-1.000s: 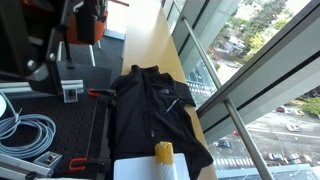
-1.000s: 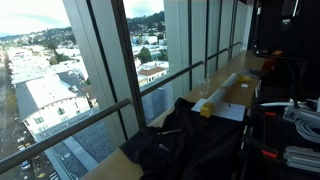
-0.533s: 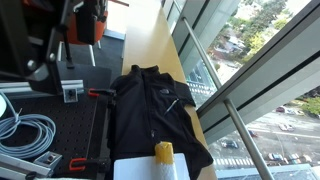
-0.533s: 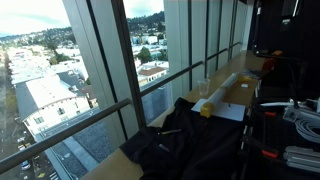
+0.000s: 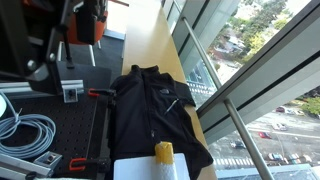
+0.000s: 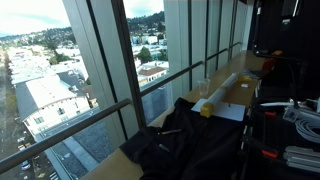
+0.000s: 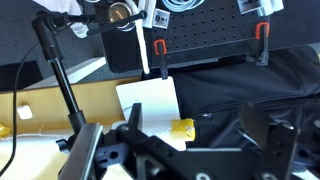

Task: Close the zipper on the black jacket.

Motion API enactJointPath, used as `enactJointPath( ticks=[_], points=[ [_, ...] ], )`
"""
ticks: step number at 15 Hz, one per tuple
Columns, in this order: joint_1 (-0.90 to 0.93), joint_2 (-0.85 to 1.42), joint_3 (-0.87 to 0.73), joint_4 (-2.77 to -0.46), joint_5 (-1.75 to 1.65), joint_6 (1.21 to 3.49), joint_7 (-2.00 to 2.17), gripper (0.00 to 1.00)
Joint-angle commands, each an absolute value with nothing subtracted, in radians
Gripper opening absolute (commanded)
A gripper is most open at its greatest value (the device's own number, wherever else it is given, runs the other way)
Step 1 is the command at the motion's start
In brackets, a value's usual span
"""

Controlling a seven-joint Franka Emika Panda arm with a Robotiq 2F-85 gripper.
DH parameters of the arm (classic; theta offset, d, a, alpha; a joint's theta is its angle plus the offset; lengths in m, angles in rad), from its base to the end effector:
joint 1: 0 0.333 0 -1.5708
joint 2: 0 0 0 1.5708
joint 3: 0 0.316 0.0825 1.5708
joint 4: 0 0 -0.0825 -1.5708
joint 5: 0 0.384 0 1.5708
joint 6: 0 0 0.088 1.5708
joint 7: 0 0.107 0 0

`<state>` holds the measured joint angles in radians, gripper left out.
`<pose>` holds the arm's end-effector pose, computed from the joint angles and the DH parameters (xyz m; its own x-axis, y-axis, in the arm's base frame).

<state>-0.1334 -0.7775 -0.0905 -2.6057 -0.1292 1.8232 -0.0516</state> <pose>0.3072 -0.0825 0.4897 0.9935 -0.1135 -0.0102 -0.1127 -0.9918 0.0610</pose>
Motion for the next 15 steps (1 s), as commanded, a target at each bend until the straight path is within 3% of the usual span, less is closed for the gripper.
enactJointPath(
  ticks=[1, 7, 15],
  points=[
    [-0.116, -0.801, -0.098, -2.652, -0.124, 1.893, -0.050, 1.00],
    [-0.070, -0.821, -0.095, -2.818, -0.080, 2.222, -0.056, 1.00],
    [0.030, -0.648, -0.116, -2.784, 0.061, 2.448, -0.112, 1.00]
  ],
)
